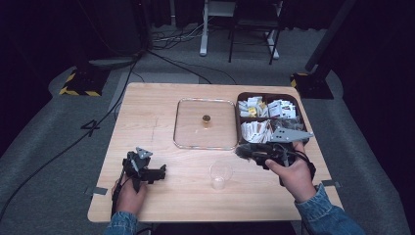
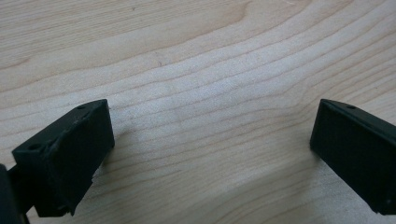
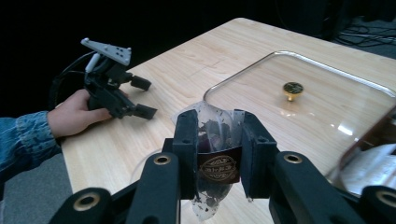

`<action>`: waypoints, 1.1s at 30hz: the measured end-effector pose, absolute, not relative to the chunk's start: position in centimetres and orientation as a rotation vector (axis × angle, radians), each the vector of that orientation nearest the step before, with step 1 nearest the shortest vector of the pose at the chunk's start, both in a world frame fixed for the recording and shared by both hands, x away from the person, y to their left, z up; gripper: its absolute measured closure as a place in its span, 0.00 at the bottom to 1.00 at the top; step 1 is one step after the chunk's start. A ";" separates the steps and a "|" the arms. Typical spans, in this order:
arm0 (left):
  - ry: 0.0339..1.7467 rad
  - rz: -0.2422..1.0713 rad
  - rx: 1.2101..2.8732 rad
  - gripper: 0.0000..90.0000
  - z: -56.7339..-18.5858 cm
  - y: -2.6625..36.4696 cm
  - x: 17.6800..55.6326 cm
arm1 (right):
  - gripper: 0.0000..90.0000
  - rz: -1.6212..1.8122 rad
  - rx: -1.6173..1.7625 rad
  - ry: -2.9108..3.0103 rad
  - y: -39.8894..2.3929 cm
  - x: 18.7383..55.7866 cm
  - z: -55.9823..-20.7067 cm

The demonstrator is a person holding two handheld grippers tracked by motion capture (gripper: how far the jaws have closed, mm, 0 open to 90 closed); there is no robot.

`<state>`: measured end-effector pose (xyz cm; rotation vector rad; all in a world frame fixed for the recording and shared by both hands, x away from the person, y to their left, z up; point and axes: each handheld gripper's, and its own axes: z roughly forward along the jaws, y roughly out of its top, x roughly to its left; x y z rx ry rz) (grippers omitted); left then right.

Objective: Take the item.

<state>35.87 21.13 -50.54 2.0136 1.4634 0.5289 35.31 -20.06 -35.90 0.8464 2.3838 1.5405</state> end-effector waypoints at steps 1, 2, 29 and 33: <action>1.463 0.529 2.014 0.00 -50.5 21.1 35.9 | 0.79 1.546 0.843 2.389 -19.9 35.3 -36.0; 1.464 0.529 2.013 0.00 -50.5 21.1 35.9 | 0.79 1.557 0.833 2.393 -19.7 35.2 -36.1; 1.468 0.524 2.008 0.00 -50.6 21.1 35.9 | 0.79 1.579 0.784 2.476 -15.7 34.7 -40.7; 1.465 0.525 2.011 0.00 -50.6 21.1 35.9 | 0.80 1.562 0.773 2.490 -15.4 34.8 -41.1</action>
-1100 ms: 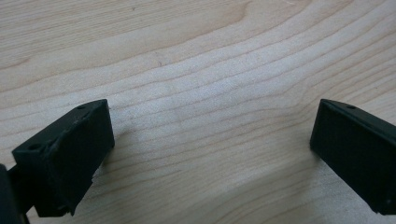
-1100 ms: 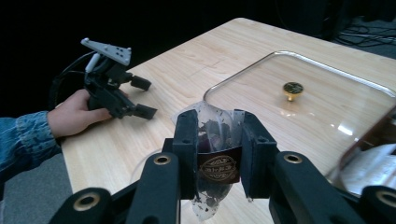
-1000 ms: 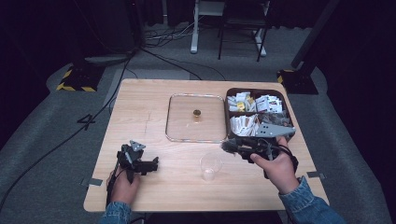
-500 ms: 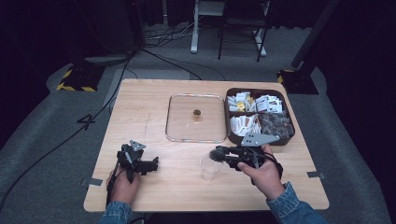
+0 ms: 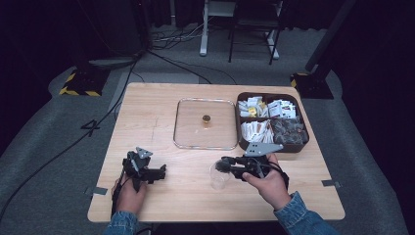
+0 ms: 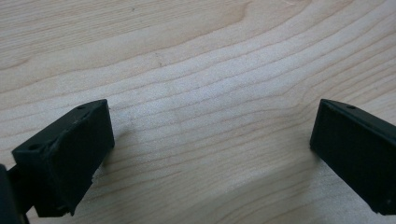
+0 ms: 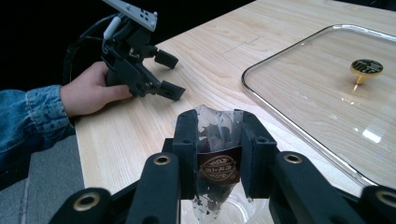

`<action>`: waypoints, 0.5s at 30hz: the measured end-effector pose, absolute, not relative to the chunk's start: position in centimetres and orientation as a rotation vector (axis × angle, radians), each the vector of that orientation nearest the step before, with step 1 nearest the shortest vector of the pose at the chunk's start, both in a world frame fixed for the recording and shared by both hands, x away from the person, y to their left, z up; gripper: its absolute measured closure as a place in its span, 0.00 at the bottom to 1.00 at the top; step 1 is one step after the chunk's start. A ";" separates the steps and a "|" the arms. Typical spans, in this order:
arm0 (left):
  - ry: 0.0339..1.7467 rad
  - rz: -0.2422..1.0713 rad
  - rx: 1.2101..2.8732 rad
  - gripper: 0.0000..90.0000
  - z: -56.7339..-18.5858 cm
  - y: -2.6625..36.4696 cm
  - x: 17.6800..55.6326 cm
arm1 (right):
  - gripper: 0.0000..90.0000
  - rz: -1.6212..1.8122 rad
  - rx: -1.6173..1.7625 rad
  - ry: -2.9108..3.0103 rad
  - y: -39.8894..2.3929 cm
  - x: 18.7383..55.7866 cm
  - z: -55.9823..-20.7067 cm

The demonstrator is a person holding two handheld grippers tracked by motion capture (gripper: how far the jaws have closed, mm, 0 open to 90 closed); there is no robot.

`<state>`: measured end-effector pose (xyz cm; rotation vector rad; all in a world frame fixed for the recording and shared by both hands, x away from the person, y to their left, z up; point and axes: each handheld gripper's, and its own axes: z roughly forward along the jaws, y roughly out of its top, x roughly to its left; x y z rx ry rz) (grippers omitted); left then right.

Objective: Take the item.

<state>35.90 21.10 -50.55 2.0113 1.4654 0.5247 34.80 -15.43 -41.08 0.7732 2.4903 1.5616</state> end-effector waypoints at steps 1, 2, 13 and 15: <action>1.466 0.524 2.011 0.00 -50.5 21.1 35.9 | 0.79 1.552 0.775 2.494 -15.4 34.8 -41.2; 1.468 0.524 2.009 0.00 -50.6 21.1 35.9 | 0.79 1.551 0.771 2.496 -15.3 34.9 -41.3; 1.466 0.524 2.012 0.00 -50.5 21.1 35.9 | 0.48 1.555 0.789 2.484 -14.9 35.0 -42.1; 1.466 0.524 2.013 0.00 -50.5 21.1 35.9 | 0.47 1.559 0.794 2.476 -14.9 35.0 -42.1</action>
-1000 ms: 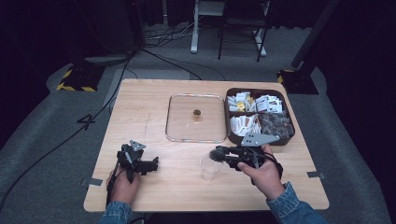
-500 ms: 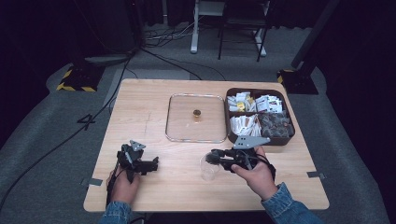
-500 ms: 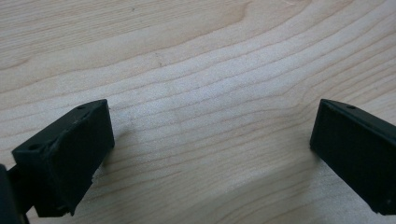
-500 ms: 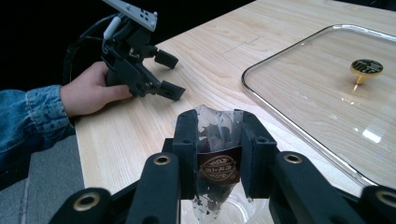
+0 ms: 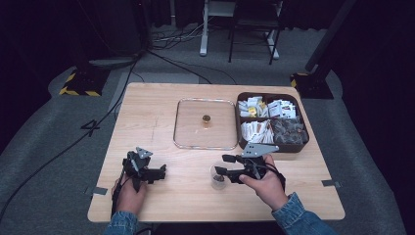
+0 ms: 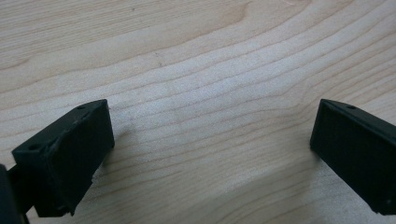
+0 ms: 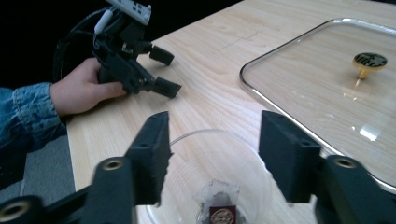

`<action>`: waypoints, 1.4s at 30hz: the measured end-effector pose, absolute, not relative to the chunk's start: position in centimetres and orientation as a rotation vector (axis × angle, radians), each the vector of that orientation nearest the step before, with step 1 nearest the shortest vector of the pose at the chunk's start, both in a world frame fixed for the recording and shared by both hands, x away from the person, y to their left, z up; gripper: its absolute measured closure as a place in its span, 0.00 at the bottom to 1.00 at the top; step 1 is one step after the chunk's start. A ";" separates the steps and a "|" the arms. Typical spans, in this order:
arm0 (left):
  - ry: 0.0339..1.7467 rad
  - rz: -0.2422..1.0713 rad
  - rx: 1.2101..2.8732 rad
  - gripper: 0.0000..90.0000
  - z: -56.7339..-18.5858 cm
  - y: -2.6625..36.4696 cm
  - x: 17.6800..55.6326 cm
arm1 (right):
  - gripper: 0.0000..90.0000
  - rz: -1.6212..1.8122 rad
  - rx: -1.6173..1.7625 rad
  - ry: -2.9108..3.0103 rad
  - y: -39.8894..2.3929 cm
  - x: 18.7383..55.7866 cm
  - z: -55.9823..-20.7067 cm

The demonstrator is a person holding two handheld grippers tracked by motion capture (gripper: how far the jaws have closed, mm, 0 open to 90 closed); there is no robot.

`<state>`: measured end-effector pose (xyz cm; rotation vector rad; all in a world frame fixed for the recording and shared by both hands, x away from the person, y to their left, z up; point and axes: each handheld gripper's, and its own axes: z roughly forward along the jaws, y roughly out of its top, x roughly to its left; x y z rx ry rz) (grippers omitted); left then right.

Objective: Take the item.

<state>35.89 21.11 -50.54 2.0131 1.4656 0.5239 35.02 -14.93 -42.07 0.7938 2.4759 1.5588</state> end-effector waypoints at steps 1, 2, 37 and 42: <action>1.467 0.524 2.011 0.00 -50.5 21.1 35.9 | 0.46 1.562 0.793 2.470 -14.9 35.0 -42.0; 1.467 0.524 2.009 0.00 -50.6 21.1 35.9 | 0.45 1.557 0.793 2.465 -15.0 35.0 -41.9; 1.466 0.524 2.013 0.00 -50.5 21.1 35.9 | 0.38 1.378 0.915 2.332 -24.6 35.0 -38.4; 1.468 0.524 2.008 0.00 -50.6 21.1 35.9 | 0.36 1.349 0.947 2.334 -26.1 35.1 -38.4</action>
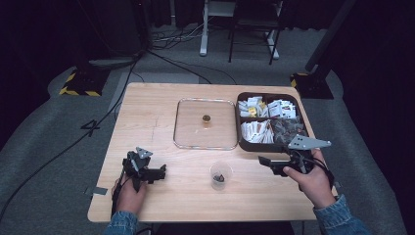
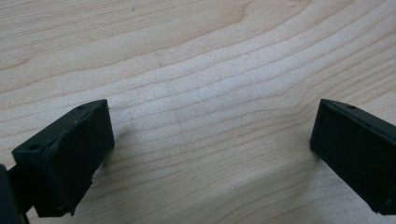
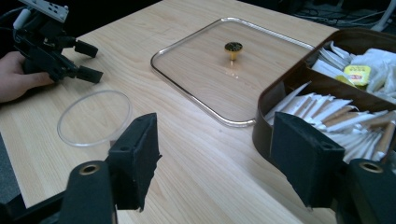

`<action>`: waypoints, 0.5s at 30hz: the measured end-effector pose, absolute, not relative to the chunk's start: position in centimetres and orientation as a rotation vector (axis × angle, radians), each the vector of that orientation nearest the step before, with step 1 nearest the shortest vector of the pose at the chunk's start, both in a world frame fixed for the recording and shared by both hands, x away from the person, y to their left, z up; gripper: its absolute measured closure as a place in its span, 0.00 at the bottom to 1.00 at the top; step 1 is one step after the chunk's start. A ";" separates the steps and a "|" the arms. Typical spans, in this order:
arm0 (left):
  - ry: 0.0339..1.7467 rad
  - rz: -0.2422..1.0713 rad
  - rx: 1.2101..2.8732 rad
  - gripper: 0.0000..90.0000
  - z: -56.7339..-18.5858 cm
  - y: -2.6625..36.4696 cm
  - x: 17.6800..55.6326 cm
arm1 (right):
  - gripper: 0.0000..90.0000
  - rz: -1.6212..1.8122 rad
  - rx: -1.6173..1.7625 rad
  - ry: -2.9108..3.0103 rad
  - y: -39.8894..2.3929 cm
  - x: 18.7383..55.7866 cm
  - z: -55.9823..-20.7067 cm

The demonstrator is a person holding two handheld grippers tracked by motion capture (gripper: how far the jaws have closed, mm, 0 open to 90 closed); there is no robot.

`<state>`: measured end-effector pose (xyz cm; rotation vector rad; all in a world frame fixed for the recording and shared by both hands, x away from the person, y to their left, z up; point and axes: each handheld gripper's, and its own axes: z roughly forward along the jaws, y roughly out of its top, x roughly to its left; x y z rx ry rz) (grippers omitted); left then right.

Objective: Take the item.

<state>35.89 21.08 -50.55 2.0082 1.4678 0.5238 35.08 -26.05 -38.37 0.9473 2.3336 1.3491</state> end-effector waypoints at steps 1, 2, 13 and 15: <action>1.467 0.524 2.011 0.00 -50.5 21.1 35.9 | 0.34 1.340 0.943 2.344 -26.3 35.1 -38.4; 1.467 0.523 2.012 0.00 -50.5 21.1 35.9 | 0.33 1.330 0.942 2.351 -26.6 35.1 -38.5; 1.460 0.524 2.013 0.00 -50.5 21.1 36.0 | 0.26 1.214 1.037 2.348 -30.1 35.6 -39.7; 1.461 0.525 2.013 0.00 -50.5 21.1 36.0 | 0.26 1.202 1.057 2.340 -30.7 35.7 -40.0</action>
